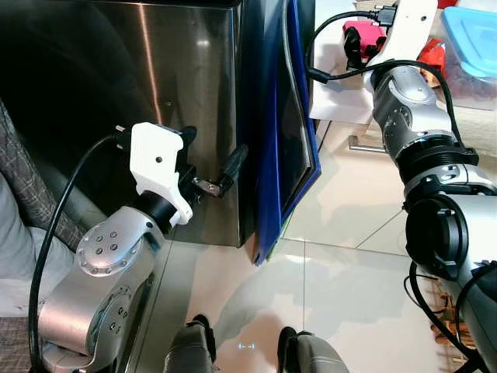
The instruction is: Restocking fridge
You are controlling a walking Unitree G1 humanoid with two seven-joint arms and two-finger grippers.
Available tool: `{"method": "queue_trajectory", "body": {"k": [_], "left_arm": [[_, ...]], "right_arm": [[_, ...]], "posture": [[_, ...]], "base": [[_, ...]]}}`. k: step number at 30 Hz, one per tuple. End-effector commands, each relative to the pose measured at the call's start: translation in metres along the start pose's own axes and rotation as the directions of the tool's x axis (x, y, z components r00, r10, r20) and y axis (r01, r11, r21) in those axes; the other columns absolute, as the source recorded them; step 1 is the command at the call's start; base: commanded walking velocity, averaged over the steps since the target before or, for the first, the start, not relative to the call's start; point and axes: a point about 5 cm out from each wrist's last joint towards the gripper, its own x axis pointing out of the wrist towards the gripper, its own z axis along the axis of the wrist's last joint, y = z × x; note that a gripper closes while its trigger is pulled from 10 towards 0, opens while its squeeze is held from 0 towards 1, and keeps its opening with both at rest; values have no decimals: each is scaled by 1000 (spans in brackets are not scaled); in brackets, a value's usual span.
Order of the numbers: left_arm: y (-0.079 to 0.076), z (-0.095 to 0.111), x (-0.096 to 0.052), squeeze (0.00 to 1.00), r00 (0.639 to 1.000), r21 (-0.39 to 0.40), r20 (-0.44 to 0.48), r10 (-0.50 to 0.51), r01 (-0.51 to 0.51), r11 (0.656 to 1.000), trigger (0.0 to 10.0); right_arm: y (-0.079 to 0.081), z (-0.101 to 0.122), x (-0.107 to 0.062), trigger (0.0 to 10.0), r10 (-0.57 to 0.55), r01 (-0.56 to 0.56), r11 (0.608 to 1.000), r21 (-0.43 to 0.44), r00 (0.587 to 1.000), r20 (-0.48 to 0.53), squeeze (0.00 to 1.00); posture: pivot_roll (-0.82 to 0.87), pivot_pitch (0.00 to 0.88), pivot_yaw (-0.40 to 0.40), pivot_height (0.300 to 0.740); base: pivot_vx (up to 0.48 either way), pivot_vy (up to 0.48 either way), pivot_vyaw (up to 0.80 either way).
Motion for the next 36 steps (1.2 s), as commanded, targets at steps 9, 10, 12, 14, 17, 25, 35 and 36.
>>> {"method": "queue_trajectory", "body": {"k": [9, 10, 12, 14, 17, 25, 35, 36], "left_arm": [[-1, 0, 4, 0, 1000, -2, 9, -13, 13, 1000, 10000], [-1, 0, 4, 0, 1000, -2, 9, -13, 13, 1000, 10000], [-1, 1, 5, 0, 1000, -1, 11, -14, 14, 1000, 10000], [-1, 0, 5, 0, 1000, -2, 12, -15, 15, 1000, 10000], [-1, 0, 6, 0, 1000, -2, 14, -16, 16, 1000, 10000], [0, -1, 11, 0, 1000, 28, 29, -11, 10, 1000, 10000], [-1, -11, 28, 0, 999, 35, 50, 5, -7, 999, 10000], [-2, -12, 32, 0, 998, 42, 61, 9, -11, 999, 10000]], "right_arm": [[3, -5, -2, 0, -12, 16, 993, -116, 1000, 28, 0], [4, -1, -1, 0, -6, 11, 995, -103, 999, 51, 0], [5, 9, 0, 0, -3, 11, 995, -96, 996, 91, 0], [4, 12, 0, 0, -3, 13, 996, -92, 994, 105, 0], [3, 15, 0, 0, -10, 22, 996, -90, 992, 126, 0], [-2, 39, -1, 0, -10, 32, 996, -80, 965, 262, 0], [-4, 71, -16, 0, 48, 12, 994, -108, 843, 536, 0], [-6, 73, -21, 0, 47, 31, 992, -123, 811, 583, 0]], "posture": [[173, 233, 2, 740], [173, 233, 2, 740], [170, 231, 2, 740], [168, 228, 1, 740], [167, 224, 1, 740], [149, 199, -3, 740], [72, 126, -1, 740], [54, 115, -1, 740]], "base": [[0, 0, 0], [0, 0, 0], [0, 0, 0], [0, 0, 0], [0, 0, 0], [0, 0, 0], [0, 0, 0], [0, 0, 0]]}}
